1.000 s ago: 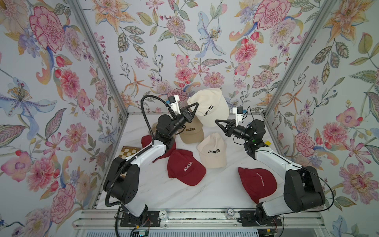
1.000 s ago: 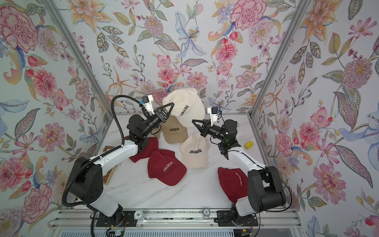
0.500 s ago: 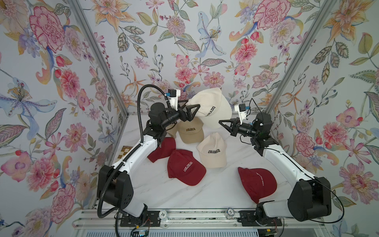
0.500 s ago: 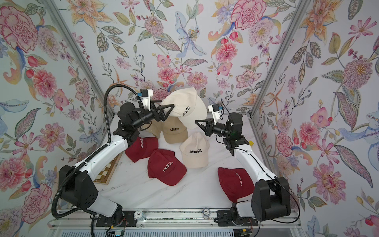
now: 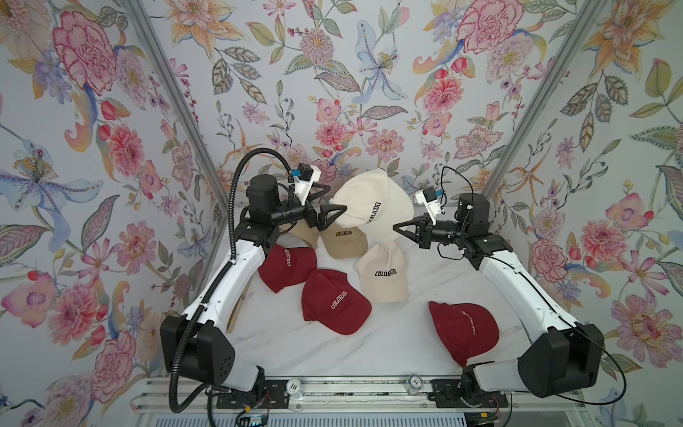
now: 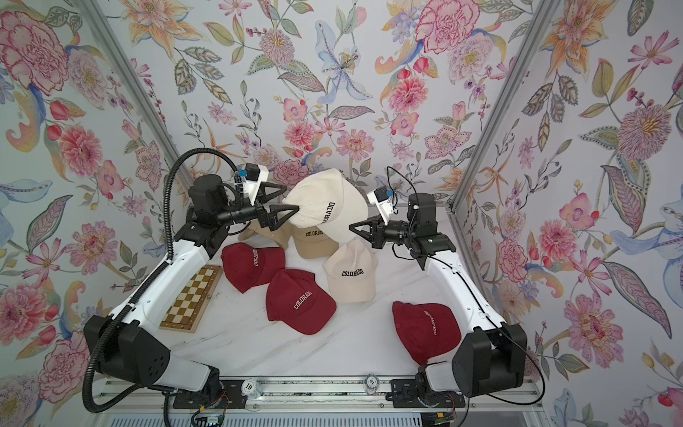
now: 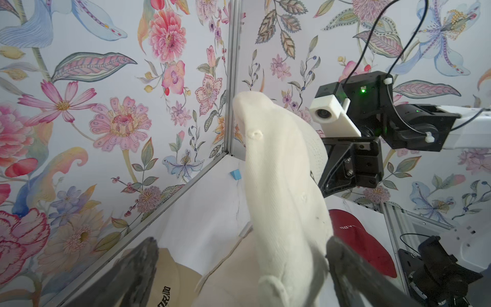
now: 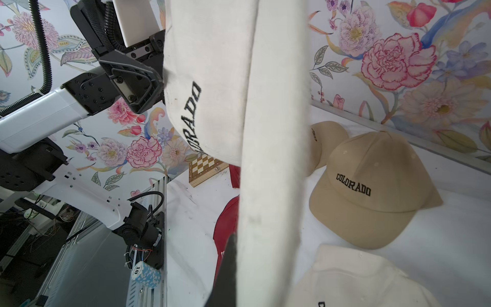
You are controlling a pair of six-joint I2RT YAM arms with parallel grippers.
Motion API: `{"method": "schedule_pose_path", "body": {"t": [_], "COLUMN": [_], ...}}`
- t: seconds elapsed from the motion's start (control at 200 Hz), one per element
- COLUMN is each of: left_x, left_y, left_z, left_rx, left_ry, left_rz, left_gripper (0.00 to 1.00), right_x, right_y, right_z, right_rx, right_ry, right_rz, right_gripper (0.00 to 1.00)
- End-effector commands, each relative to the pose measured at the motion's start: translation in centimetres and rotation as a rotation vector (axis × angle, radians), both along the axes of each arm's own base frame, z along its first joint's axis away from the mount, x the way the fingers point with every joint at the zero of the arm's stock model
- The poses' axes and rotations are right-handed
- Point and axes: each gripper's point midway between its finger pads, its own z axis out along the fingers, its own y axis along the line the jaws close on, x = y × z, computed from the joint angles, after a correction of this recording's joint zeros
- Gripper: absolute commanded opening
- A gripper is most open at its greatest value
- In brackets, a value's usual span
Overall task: Stack the baseball caps by color
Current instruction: Pick up the baseball cap from the center of the board.
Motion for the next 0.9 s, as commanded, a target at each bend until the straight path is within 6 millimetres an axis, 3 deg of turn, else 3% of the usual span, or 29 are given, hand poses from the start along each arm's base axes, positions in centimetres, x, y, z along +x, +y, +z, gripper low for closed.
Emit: {"method": "schedule_pose_path", "body": {"t": [0.0, 0.14, 0.415, 0.591, 0.781, 0.896], "left_x": [-1.6, -1.8, -2.5, -3.1, -3.3, -3.4], "left_y": [-0.1, 0.0, -0.2, -0.5, -0.6, -0.5], "left_z": [-1.0, -1.7, -1.3, -0.4, -0.2, -0.5], "left_rx": [0.012, 0.005, -0.017, -0.039, -0.044, -0.031], "left_ry": [0.012, 0.03, 0.027, 0.003, -0.005, -0.004], "left_rz": [-0.06, -0.052, -0.084, -0.112, -0.126, -0.118], "left_gripper": [0.99, 0.93, 0.57, 0.51, 0.28, 0.22], "right_x": [-0.2, -0.2, 0.3, 0.8, 1.5, 2.0], "right_y": [0.1, 0.2, 0.5, 0.7, 0.4, -0.1], "right_z": [0.8, 0.5, -0.7, -2.1, -2.9, -3.2], "right_rx": [0.0, -0.005, -0.03, -0.054, -0.061, -0.062], "right_ry": [-0.024, -0.021, 0.006, 0.048, 0.077, 0.093], "right_rz": [0.024, 0.024, 0.016, 0.016, -0.008, -0.034], "right_gripper": [0.0, 0.0, 0.0, 0.0, 0.0, 0.0]}}
